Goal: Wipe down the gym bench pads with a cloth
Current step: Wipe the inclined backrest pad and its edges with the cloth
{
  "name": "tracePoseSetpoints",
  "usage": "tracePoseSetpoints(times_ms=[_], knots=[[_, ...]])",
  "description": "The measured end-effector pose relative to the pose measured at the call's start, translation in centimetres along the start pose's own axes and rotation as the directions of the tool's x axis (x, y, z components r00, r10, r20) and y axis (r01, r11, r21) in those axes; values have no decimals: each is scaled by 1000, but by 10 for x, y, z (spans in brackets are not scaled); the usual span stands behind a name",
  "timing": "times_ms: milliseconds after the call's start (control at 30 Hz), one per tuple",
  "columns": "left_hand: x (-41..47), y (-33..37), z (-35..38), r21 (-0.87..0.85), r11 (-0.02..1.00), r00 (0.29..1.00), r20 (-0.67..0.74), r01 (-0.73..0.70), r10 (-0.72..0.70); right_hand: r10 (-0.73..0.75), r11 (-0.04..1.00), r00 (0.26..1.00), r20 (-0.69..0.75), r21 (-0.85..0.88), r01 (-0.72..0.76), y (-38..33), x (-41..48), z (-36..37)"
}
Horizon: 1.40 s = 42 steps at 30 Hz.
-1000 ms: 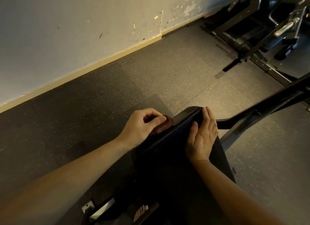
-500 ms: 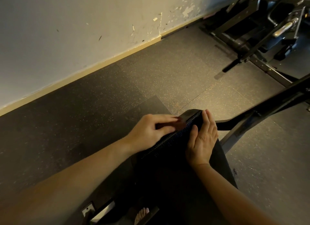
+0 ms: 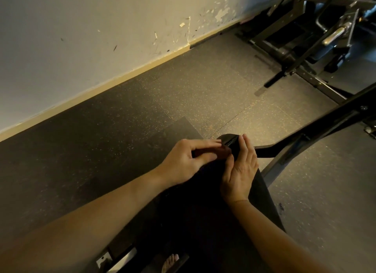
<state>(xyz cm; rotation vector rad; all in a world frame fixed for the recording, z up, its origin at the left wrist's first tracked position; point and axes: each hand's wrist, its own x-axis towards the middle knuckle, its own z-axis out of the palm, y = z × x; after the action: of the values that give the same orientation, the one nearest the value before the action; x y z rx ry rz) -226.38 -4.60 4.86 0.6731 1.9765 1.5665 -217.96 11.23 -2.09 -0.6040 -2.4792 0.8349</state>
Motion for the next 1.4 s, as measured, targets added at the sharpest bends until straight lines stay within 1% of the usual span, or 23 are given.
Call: tracePoseSetpoints(times_ms=[67, 100, 133, 233, 333, 400, 500, 533, 667, 767, 833, 900, 967, 1000, 1067, 1100, 1167, 1233, 1267, 1300, 1333, 1367, 1400], knots=[[26, -3, 6, -161, 980, 991, -47, 116, -125, 2, 1000, 1000, -3, 9, -2, -1, 0, 0], [29, -6, 6, -208, 970, 989, -47, 128, -140, 3, 1000, 1000, -3, 14, -3, -1, 0, 0], [23, -7, 3, -209, 971, 991, -29, 119, -128, 2, 1000, 1000, -2, 14, -2, -1, 0, -1], [-21, -10, -19, -99, 986, 991, 19, 130, -129, 1, 1000, 1000, 10, 11, -1, 1, 0, -1], [-62, -20, -35, -76, 994, 997, 19, 76, -75, -3, 1000, 1000, 16, -3, 3, 2, 0, 0], [-49, -12, -24, -44, 997, 998, 3, 58, -58, -1, 1000, 1000, 14, -12, 1, 1, 0, 0], [7, 0, 4, 45, 999, 1000, -22, -16, 17, -3, 1000, 1000, 10, 15, 3, 0, -1, -1], [28, 1, 10, 46, 999, 1000, -29, -2, 3, 0, 999, 1000, 10, 32, 0, -1, -1, -1], [84, 0, 16, 52, 975, 976, -43, 215, -213, 15, 994, 1000, 8, 105, -16, -3, 2, -4], [82, 11, 4, -48, 943, 939, -81, 330, -333, 56, 979, 996, 69, 190, -68, -3, 1, -13], [72, 21, -6, -181, 920, 920, -124, 347, -371, 93, 949, 985, 147, 287, -133, -2, 8, -28], [61, 38, -9, -297, 892, 916, -105, 342, -386, 126, 900, 969, 212, 387, -202, -5, 23, -51], [52, 59, -2, -348, 875, 924, -61, 336, -378, 114, 859, 962, 249, 461, -222, -15, 40, -82], [47, 71, 6, -373, 862, 926, -24, 342, -377, 90, 820, 958, 274, 525, -227, -21, 47, -98], [39, 96, 28, -434, 821, 920, 52, 371, -389, 37, 668, 930, 366, 683, -296, -29, 60, -129], [35, 108, 41, -464, 799, 917, 83, 382, -390, 4, 600, 912, 410, 729, -330, -31, 64, -142], [29, 126, 71, -521, 760, 915, 115, 388, -388, -35, 555, 898, 438, 756, -347, -27, 69, -163], [26, 134, 98, -539, 749, 908, 78, 385, -411, -11, 548, 897, 442, 753, -364, -11, 71, -178], [25, 135, 110, -514, 771, 902, 10, 376, -432, 6, 539, 890, 455, 748, -386, 1, 72, -184], [24, 133, 119, -431, 827, 892, -99, 362, -442, 33, 519, 878, 477, 743, -423, 15, 72, -190], [23, 128, 126, -272, 894, 874, -240, 356, -422, 69, 491, 862, 502, 735, -467, 31, 73, -196], [20, 122, 129, -72, 931, 856, -375, 357, -357, 106, 485, 848, 520, 717, -500, 46, 74, -203], [16, 112, 132, 131, 925, 840, -477, 358, -257, 144, 506, 835, 531, 686, -524, 61, 76, -208]])
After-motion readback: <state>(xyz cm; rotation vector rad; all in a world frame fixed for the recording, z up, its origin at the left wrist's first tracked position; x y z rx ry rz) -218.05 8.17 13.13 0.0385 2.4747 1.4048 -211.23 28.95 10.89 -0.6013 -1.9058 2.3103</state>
